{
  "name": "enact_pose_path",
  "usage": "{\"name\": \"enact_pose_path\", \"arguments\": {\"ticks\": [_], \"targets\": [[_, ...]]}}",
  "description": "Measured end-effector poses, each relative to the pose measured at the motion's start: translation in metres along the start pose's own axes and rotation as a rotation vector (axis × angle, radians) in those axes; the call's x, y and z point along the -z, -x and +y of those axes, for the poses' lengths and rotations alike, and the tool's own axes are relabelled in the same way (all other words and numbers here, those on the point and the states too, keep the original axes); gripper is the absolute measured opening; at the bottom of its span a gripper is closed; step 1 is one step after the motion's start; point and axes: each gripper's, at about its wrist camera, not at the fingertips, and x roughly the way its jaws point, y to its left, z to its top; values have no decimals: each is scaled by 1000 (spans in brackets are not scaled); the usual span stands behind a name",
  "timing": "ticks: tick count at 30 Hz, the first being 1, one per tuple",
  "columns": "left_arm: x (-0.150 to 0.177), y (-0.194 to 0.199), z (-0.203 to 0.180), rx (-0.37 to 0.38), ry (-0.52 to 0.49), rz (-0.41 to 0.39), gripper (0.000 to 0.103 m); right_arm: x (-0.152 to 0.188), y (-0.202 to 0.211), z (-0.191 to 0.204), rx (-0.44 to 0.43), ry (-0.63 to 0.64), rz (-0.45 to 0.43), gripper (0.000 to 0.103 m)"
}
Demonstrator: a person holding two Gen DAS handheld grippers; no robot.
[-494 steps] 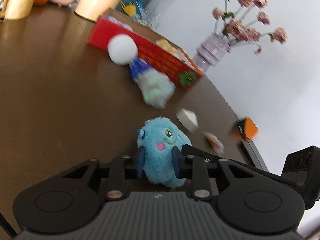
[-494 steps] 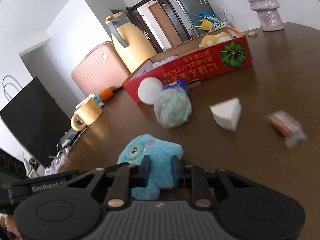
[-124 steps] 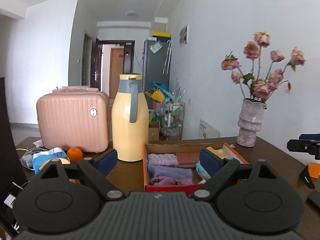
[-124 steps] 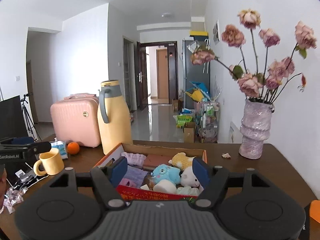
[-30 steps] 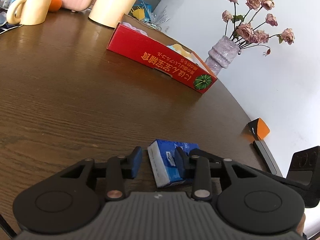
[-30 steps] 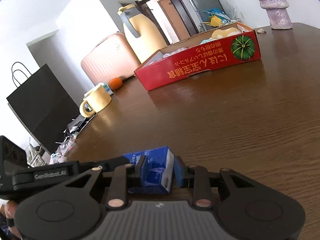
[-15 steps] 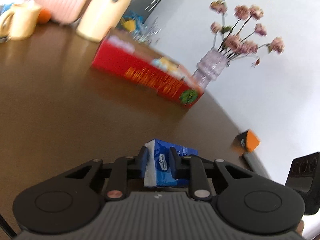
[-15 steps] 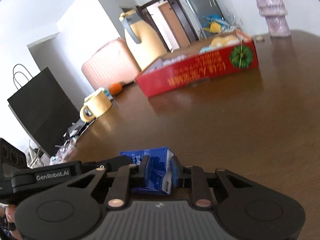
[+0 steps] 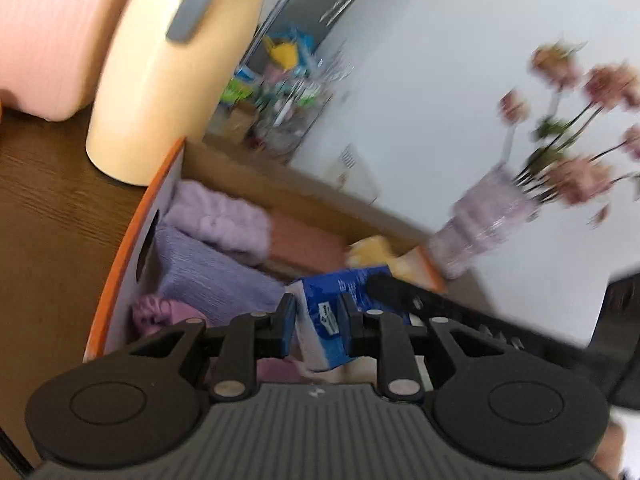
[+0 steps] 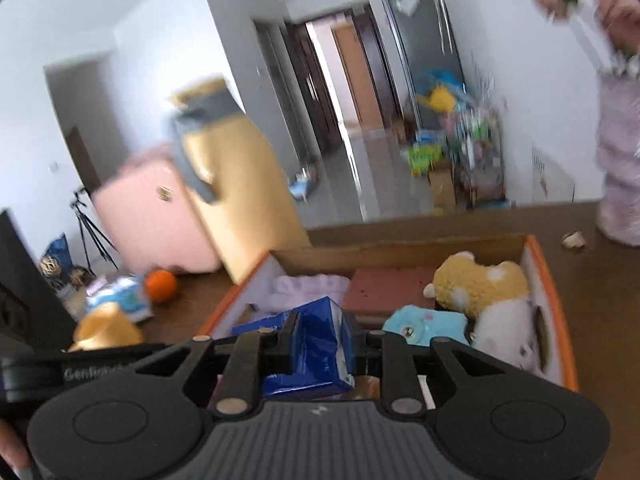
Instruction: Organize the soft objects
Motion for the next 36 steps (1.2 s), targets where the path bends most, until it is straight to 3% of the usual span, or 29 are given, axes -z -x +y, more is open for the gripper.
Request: {"name": "enact_pose_path", "arguments": {"ticks": [4, 7, 15, 20, 27, 30, 32, 34, 35, 36], "targets": [[-6, -52, 15, -87, -52, 87, 18, -8, -70, -14, 47, 71, 119, 18], [3, -75, 25, -104, -127, 173, 16, 0, -102, -15, 68, 120, 184, 14], [13, -83, 6, -176, -279, 136, 18, 3, -116, -2, 118, 205, 215, 17], [7, -67, 0, -191, -283, 126, 18, -5, -76, -10, 51, 134, 196, 23], [-14, 9, -21, -228, -324, 14, 19, -17, 27, 6, 138, 195, 95, 24], [-13, 45, -32, -258, -356, -22, 33, -17, 74, 15, 186, 230, 56, 31], [-9, 72, -39, -275, -375, -58, 60, -14, 104, 18, 213, 233, 20, 42], [-5, 93, -41, -281, -378, -99, 80, -4, 131, 20, 242, 221, -38, 56], [-1, 102, -41, -282, -378, -117, 89, 4, 142, 20, 260, 210, -77, 61], [4, 110, -41, -284, -379, -135, 92, 14, 152, 21, 274, 211, -121, 73]]}}
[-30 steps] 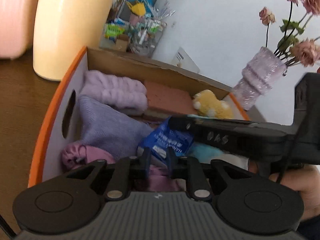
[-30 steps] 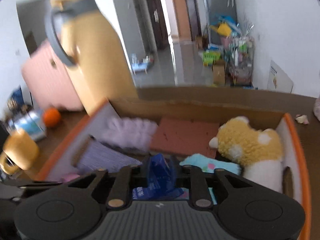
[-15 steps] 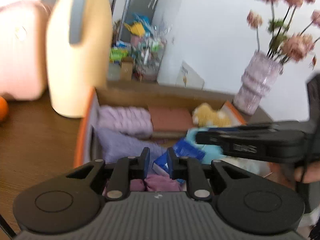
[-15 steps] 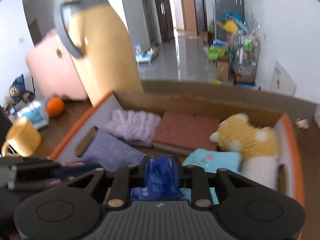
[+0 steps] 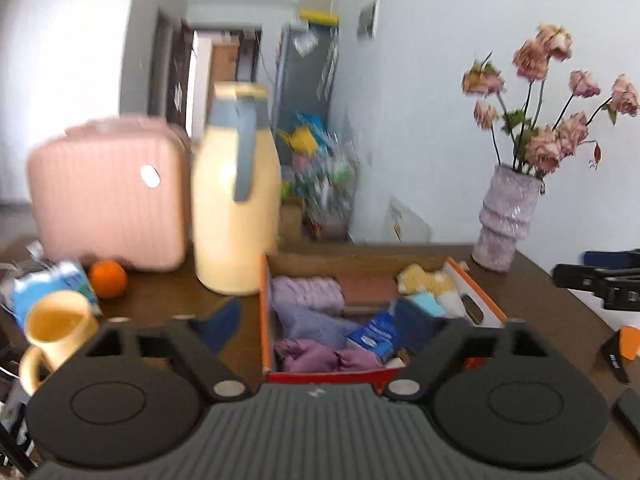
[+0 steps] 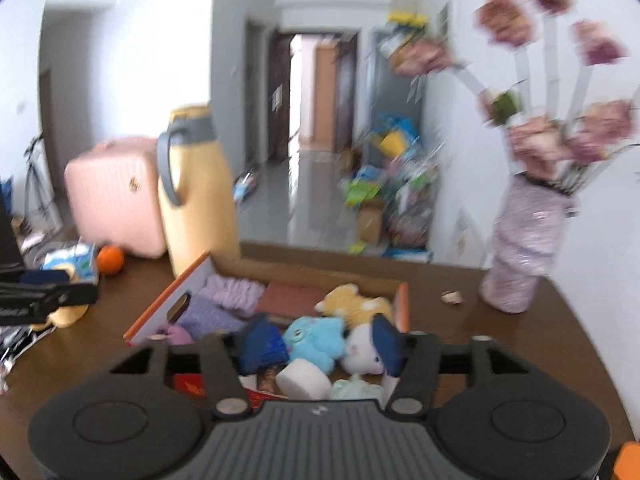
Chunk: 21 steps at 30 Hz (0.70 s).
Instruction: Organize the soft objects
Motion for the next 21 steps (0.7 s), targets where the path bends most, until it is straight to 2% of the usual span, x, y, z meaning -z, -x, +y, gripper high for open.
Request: {"name": "enact_pose_path", "arguments": {"ticks": [1, 2, 4, 8, 12, 21], "targets": [[5, 6, -1, -7, -2, -21, 97, 9, 11, 1, 22, 3, -57, 87], [10, 12, -3, -18, -10, -51, 98, 19, 22, 3, 51, 4, -124, 91], [21, 29, -9, -51, -28, -131, 98, 34, 33, 7, 91, 13, -209, 93], [29, 50, -17, -59, -38, -178, 100, 51, 46, 9, 121, -23, -234, 93], [40, 73, -22, -59, -17, -230, 100, 66, 62, 11, 102, -78, -249, 93], [74, 130, -27, -101, -14, -295, 103, 107, 129, 31, 90, -57, -281, 96]]}}
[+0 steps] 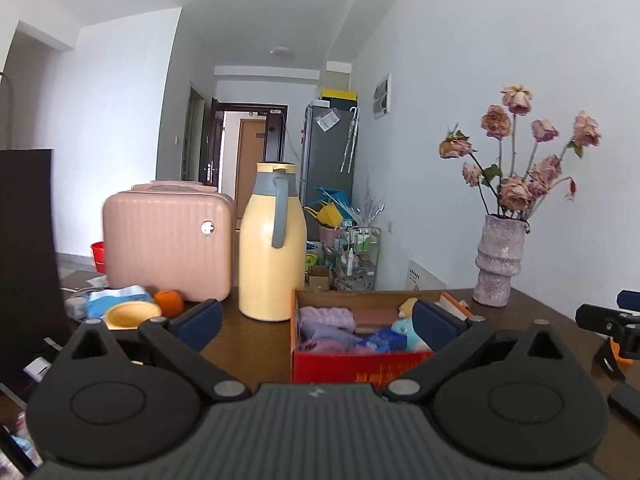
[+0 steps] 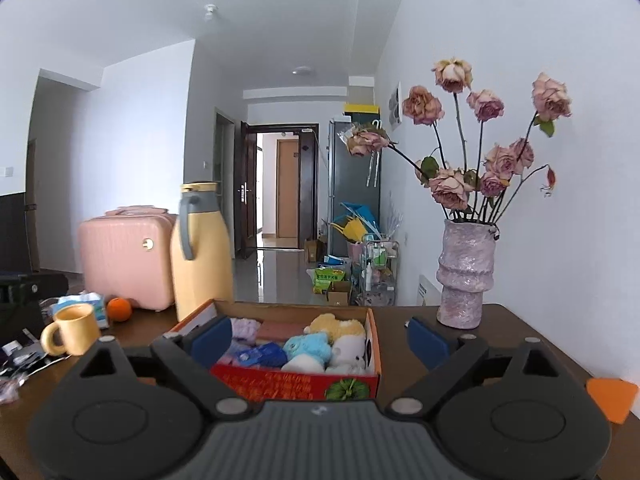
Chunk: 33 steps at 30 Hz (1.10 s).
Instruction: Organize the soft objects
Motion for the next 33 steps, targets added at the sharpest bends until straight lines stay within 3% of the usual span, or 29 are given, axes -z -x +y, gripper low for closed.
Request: {"name": "enact_pose_path", "arguments": {"ticks": [9, 15, 21, 26, 33], "targets": [[43, 110, 3, -16, -21, -25, 103, 51, 112, 24, -44, 22, -2, 100], [88, 185, -3, -44, -98, -63, 103, 80, 186, 39, -74, -6, 19, 103], [125, 247, 1, -18, -96, -20, 103, 118, 253, 63, -25, -12, 21, 103], [134, 282, -1, -29, -110, -34, 103, 136, 273, 75, -26, 24, 35, 103], [137, 285, -5, -26, -90, -18, 103, 135, 266, 77, -75, -23, 60, 103]]}}
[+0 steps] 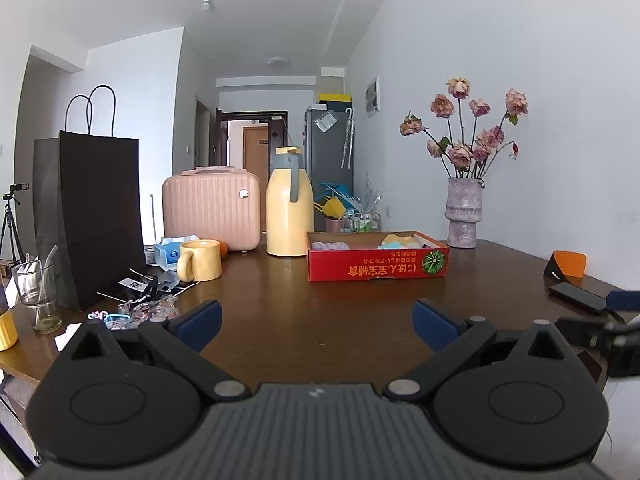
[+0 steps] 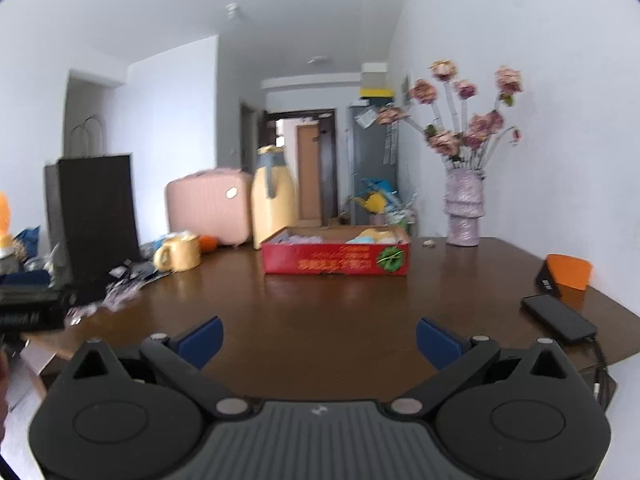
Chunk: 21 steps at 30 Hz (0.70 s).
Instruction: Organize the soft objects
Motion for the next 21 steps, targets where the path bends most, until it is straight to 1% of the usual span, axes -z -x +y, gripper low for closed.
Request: {"name": "enact_pose_path", "arguments": {"ticks": [3, 7, 13, 21], "targets": [[-1, 1, 3, -8, 11, -7, 103, 2, -4, 5, -5, 22, 16, 103], [-1, -1, 3, -7, 15, -4, 103, 2, -5, 7, -21, 20, 15, 103], [-2, -2, 4, -9, 12, -8, 103, 0, -4, 5, -10, 22, 1, 103], [-3, -3, 3, -6, 10, 0, 103, 0, -5, 1, -10, 13, 6, 103]]}}
